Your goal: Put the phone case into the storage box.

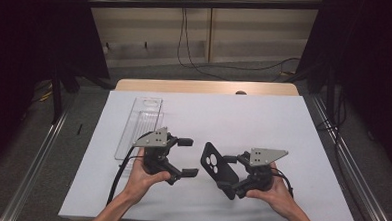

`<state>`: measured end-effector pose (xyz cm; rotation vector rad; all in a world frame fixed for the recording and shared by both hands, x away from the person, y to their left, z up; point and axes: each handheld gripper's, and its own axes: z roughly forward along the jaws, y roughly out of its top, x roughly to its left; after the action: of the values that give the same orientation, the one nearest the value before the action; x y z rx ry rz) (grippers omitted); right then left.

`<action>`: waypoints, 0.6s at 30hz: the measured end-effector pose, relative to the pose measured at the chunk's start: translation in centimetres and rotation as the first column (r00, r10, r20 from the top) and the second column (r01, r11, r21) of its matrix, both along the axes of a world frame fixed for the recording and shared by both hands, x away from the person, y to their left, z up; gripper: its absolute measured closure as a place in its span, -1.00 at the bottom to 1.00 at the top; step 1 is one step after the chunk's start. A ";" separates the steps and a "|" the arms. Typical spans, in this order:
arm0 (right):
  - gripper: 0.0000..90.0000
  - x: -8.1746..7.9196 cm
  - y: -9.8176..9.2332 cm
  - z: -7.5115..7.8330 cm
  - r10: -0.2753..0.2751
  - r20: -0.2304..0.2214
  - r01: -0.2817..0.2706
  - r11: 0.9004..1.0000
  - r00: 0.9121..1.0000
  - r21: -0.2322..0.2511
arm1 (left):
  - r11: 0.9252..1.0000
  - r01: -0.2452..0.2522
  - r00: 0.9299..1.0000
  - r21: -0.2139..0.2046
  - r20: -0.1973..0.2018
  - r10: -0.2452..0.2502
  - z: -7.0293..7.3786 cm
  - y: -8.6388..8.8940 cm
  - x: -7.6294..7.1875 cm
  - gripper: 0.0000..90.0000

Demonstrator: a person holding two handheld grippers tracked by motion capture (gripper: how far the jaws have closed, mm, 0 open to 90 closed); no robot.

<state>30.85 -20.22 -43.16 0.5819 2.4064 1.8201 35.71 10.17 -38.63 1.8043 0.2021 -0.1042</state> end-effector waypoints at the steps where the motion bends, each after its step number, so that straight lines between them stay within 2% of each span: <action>1: -0.68 0.0 0.1 0.0 0.007 0.002 -0.007 1.000 1.000 0.002 | 1.000 0.009 1.000 -0.006 -0.006 -0.009 -0.1 0.0 0.0 -0.96; 7: -0.68 0.0 0.4 -0.1 0.024 -0.001 -0.024 1.000 1.000 -0.002 | 1.000 0.025 1.000 0.001 -0.005 -0.025 -0.3 -0.3 -0.1 -0.95; 18: -0.68 -0.1 0.5 0.0 0.044 0.002 -0.044 0.999 0.999 0.000 | 0.999 0.041 0.999 0.010 -0.029 -0.041 -0.3 -0.7 0.1 -0.95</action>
<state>30.71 -19.73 -43.21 0.5315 2.4369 1.8361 35.78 9.44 -38.89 1.8191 0.1867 -0.1586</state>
